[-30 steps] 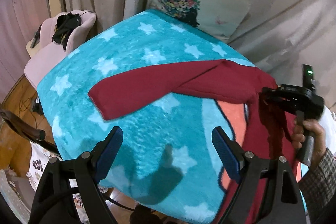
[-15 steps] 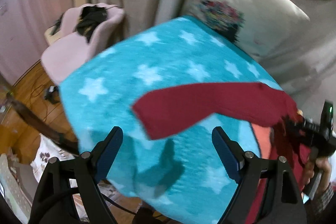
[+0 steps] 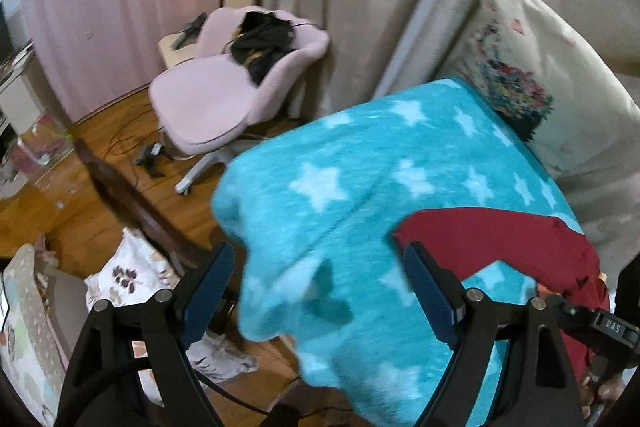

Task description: Fold small clothes

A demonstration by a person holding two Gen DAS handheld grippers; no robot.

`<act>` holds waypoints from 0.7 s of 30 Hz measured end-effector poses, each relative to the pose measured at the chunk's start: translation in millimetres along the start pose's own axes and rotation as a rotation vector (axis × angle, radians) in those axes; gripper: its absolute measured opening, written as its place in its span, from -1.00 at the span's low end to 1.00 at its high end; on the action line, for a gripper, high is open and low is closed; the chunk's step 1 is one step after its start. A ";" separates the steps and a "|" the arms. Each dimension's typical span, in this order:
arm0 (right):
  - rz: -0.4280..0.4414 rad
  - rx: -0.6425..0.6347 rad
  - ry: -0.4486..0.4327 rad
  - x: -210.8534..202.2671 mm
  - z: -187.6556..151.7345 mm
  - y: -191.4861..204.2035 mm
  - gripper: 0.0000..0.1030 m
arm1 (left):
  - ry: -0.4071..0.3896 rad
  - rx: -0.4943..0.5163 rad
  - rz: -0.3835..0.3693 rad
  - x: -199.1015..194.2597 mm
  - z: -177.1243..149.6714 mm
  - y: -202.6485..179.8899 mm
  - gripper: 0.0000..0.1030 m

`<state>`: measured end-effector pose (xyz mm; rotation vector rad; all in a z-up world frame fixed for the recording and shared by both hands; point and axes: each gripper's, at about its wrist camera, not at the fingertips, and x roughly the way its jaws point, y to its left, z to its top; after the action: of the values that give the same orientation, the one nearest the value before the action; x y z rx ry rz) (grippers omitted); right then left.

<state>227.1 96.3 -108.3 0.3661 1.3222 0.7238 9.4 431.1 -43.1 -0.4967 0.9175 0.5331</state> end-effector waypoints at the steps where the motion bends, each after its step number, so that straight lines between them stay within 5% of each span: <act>1: 0.021 -0.022 0.021 15.1 2.9 13.4 -0.02 | 0.003 -0.015 0.009 -1.6 -1.4 8.4 0.67; 7: 0.074 -0.074 0.096 81.8 17.0 66.7 -0.02 | 0.006 -0.072 0.021 -5.6 -11.3 35.1 0.67; 10: 0.013 -0.025 0.129 112.3 18.6 73.3 -0.02 | 0.026 -0.094 0.007 -2.6 -18.0 42.1 0.67; 15: -0.026 0.029 0.061 122.1 17.6 85.0 0.05 | 0.039 -0.119 -0.013 -3.2 -23.0 48.1 0.67; 18: -0.011 0.021 0.102 128.1 18.5 93.3 -0.90 | 0.032 -0.120 -0.029 -6.2 -21.2 46.5 0.67; 21: -0.022 -0.033 0.060 109.9 21.7 106.1 -0.91 | 0.013 -0.110 -0.045 -9.0 -16.7 41.7 0.67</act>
<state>227.5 250.2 -118.6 0.3045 1.3671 0.7426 -31.1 450.9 -51.3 -0.6201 0.8907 0.5415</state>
